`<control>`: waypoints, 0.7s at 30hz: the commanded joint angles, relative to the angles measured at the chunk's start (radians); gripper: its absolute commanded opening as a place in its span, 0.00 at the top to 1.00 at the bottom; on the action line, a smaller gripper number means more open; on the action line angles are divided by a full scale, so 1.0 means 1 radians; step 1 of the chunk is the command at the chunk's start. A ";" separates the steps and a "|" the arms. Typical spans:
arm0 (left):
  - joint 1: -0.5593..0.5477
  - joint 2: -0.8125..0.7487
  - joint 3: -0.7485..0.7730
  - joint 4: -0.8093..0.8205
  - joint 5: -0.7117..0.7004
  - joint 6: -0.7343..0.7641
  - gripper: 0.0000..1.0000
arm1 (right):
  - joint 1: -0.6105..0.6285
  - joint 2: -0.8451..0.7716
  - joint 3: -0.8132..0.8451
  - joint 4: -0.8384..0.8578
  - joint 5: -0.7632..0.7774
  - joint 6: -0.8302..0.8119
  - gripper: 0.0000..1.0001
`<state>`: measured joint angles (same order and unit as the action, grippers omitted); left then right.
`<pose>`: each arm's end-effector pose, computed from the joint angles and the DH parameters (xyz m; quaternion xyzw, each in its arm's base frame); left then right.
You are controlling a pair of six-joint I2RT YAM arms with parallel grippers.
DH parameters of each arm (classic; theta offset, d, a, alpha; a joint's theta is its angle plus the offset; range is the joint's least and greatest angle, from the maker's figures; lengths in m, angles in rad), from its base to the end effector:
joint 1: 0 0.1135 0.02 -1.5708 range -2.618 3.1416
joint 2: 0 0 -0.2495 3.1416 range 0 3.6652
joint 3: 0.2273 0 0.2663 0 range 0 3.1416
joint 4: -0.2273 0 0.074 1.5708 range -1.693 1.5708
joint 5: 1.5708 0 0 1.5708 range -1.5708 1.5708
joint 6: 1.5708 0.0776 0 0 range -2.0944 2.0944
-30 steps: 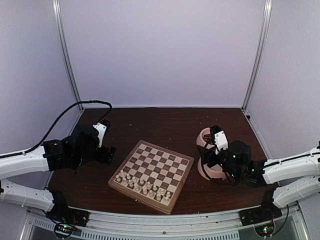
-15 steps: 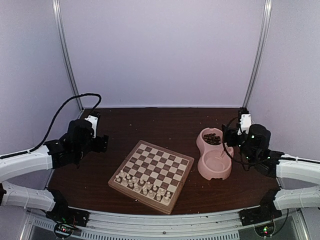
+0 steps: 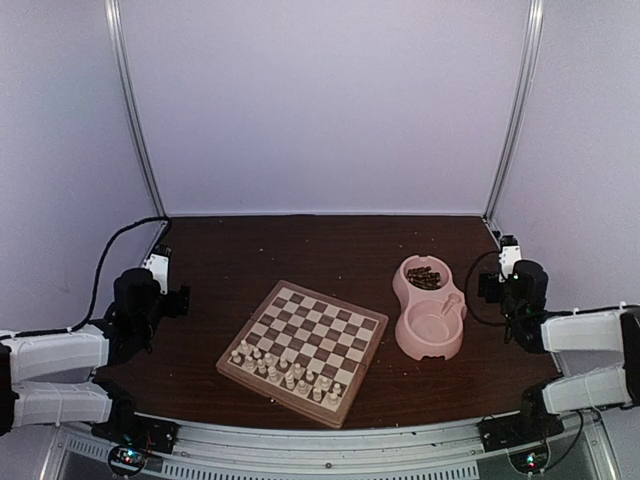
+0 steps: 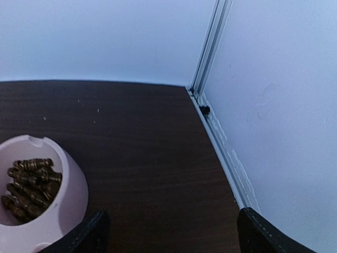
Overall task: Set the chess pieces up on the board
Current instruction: Reset both arms
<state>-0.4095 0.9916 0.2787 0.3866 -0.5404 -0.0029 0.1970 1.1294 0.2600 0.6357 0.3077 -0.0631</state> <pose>0.2471 -0.0637 0.1530 0.0057 0.7984 0.0973 0.5942 0.2700 0.0299 0.1453 -0.0064 0.7812 -0.0790 0.6192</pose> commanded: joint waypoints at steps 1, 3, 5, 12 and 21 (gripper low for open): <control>0.142 0.114 -0.040 0.249 0.130 0.032 0.04 | -0.099 0.223 0.042 0.296 -0.173 -0.030 0.16; 0.177 0.216 -0.043 0.326 0.132 0.034 0.04 | -0.120 0.352 0.018 0.448 -0.194 -0.024 0.16; 0.197 0.310 -0.031 0.406 0.136 0.069 0.05 | -0.128 0.461 0.008 0.589 -0.182 -0.019 0.14; 0.213 0.380 0.028 0.372 0.309 0.117 0.04 | -0.128 0.419 0.113 0.323 -0.126 0.009 0.00; 0.334 0.564 0.007 0.615 0.448 0.037 0.05 | -0.128 0.432 0.120 0.336 -0.111 0.010 0.00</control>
<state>-0.1635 1.4639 0.3222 0.7818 -0.2085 0.0982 0.0761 1.5654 0.3737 0.9741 0.1791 -0.0708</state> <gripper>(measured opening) 0.935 0.994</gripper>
